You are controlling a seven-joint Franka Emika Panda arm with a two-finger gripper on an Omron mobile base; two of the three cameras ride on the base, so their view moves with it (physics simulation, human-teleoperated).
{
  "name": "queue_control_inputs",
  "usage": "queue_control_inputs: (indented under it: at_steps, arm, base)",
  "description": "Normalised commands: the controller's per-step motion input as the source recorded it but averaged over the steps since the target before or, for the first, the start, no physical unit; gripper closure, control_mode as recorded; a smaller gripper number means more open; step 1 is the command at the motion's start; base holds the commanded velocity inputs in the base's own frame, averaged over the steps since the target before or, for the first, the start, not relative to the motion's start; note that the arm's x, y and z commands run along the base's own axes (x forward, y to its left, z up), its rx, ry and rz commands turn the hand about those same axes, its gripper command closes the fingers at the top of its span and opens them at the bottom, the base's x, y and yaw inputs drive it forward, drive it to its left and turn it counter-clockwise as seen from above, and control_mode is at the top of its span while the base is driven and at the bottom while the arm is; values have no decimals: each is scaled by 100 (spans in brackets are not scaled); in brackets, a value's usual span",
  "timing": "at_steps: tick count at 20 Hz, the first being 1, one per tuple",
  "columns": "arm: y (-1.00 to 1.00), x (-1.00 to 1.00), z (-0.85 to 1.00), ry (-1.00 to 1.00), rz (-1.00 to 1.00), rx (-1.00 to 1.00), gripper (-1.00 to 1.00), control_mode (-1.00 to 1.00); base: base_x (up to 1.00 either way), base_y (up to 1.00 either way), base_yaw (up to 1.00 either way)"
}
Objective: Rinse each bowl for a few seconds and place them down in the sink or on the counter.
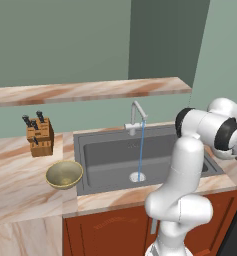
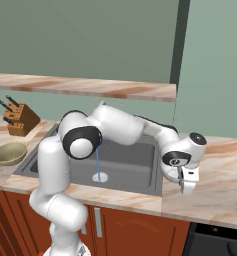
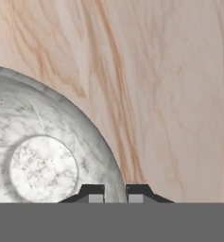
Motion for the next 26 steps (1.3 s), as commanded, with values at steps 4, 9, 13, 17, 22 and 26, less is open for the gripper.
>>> queue_control_inputs:
  at_steps: [4,9,13,17,22,26]
  arm:
    - [-1,0,-8,0,0,-4,-100,-100]
    - [0,0,13,-3,0,-3,-100,-100]
    - [-5,-2,53,-7,0,0,-100,-100]
    - [-5,-5,80,-8,0,0,-100,-100]
    - [12,-3,99,-8,0,-9,-100,-100]
    - [30,-24,100,-10,0,-15,-100,-100]
  base:
    - [0,0,0]
    - [0,0,0]
    - [0,0,0]
    - [0,0,0]
    - [0,0,0]
    - [0,0,0]
